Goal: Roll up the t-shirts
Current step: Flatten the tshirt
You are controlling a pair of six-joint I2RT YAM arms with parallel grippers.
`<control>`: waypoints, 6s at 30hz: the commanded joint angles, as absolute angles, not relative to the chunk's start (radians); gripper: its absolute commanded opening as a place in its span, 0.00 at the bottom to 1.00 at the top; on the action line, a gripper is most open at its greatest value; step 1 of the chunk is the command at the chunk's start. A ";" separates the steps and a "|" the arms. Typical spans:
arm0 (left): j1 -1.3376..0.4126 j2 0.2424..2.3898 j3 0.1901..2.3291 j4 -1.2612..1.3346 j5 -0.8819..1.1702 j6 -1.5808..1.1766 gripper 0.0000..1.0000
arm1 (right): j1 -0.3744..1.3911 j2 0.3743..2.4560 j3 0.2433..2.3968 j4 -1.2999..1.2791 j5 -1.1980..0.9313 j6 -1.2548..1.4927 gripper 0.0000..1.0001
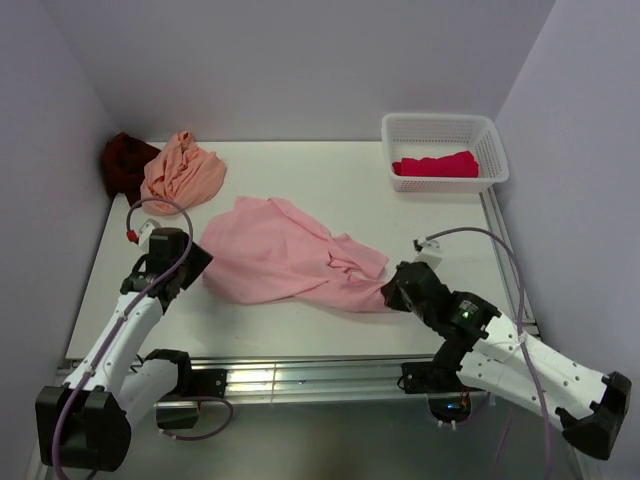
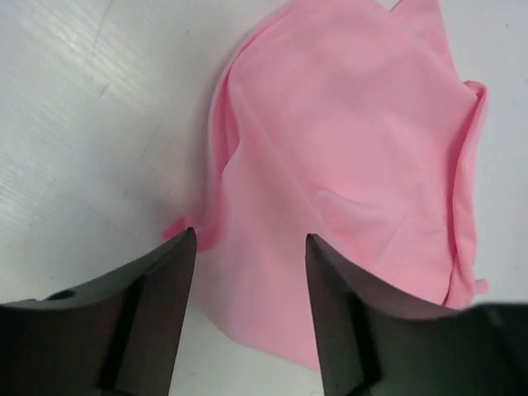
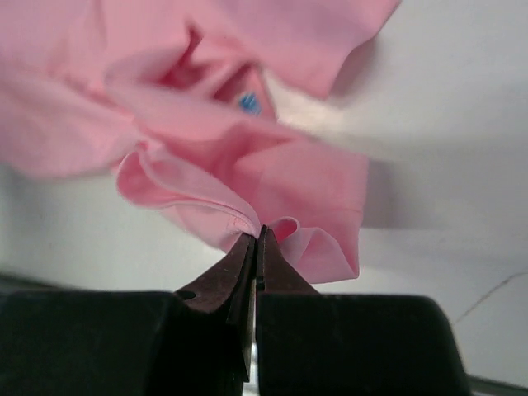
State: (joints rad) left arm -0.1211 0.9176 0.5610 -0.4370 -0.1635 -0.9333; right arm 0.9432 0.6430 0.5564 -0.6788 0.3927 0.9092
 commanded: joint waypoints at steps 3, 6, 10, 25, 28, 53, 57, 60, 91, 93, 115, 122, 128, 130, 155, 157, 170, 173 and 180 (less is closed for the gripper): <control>-0.121 0.991 0.626 -0.506 -0.201 -0.940 0.83 | 0.503 0.684 0.600 -0.569 0.238 0.698 0.00; -0.118 1.011 0.605 -0.486 -0.183 -0.933 0.84 | 0.390 0.756 0.624 -0.549 0.216 0.672 0.00; -0.118 0.983 0.557 -0.448 -0.164 -0.934 0.81 | 0.371 0.821 0.637 -0.508 0.216 0.675 0.00; -0.279 0.861 0.348 -0.235 -0.023 -0.931 0.61 | 0.247 0.933 0.600 -0.351 0.189 0.669 0.00; -0.287 0.786 0.293 -0.180 0.015 -0.917 0.59 | 0.236 0.922 0.577 -0.331 0.161 0.670 0.00; -0.391 0.715 0.152 -0.225 0.083 -0.992 0.52 | 0.230 0.917 0.583 -0.339 0.081 0.650 0.00; -0.402 0.664 0.130 -0.236 0.083 -1.003 0.44 | 0.229 0.907 0.574 -0.336 0.078 0.653 0.00; -0.402 0.652 0.130 -0.230 0.100 -1.000 0.31 | 0.229 0.908 0.568 -0.330 0.071 0.655 0.00; -0.534 0.680 0.190 -0.311 0.074 -1.086 0.10 | 0.229 0.943 0.566 -0.318 0.028 0.637 0.00; -0.534 0.681 0.199 -0.310 0.087 -1.086 0.11 | 0.229 0.940 0.565 -0.321 0.029 0.635 0.00; -0.537 0.710 0.313 -0.322 0.196 -1.071 0.38 | 0.229 0.942 0.563 -0.328 0.018 0.620 0.00; -0.537 0.735 0.259 -0.258 0.209 -1.072 0.36 | 0.229 0.937 0.572 -0.337 0.018 0.615 0.00; -0.538 0.681 0.278 -0.316 0.155 -1.075 0.18 | 0.229 0.936 0.571 -0.339 0.012 0.614 0.00; -0.537 0.660 0.293 -0.339 0.134 -1.080 0.07 | 0.230 0.933 0.571 -0.339 0.012 0.612 0.00; -0.098 1.003 1.252 -0.801 -0.068 -0.741 0.00 | 0.570 0.888 0.621 -0.368 0.133 0.483 0.00; -0.013 1.019 1.244 -0.795 0.010 -0.701 0.00 | 0.661 0.908 0.641 -0.374 0.173 0.474 0.00; 0.273 1.062 1.132 -0.715 0.133 -0.629 0.00 | 1.000 0.917 0.634 -0.289 0.045 0.341 0.28; 0.293 1.054 1.111 -0.704 0.135 -0.615 0.00 | 1.115 0.908 0.627 -0.278 0.037 0.327 0.32; 0.314 1.019 1.043 -0.687 0.143 -0.588 0.00 | 1.161 0.787 0.594 -0.287 0.133 0.464 0.60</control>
State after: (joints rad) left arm 0.3058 1.0615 1.0573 -0.7357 0.1219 -0.6266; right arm 1.1625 0.8539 0.6067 -0.3191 0.0582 0.3981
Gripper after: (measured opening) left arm 0.022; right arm 0.562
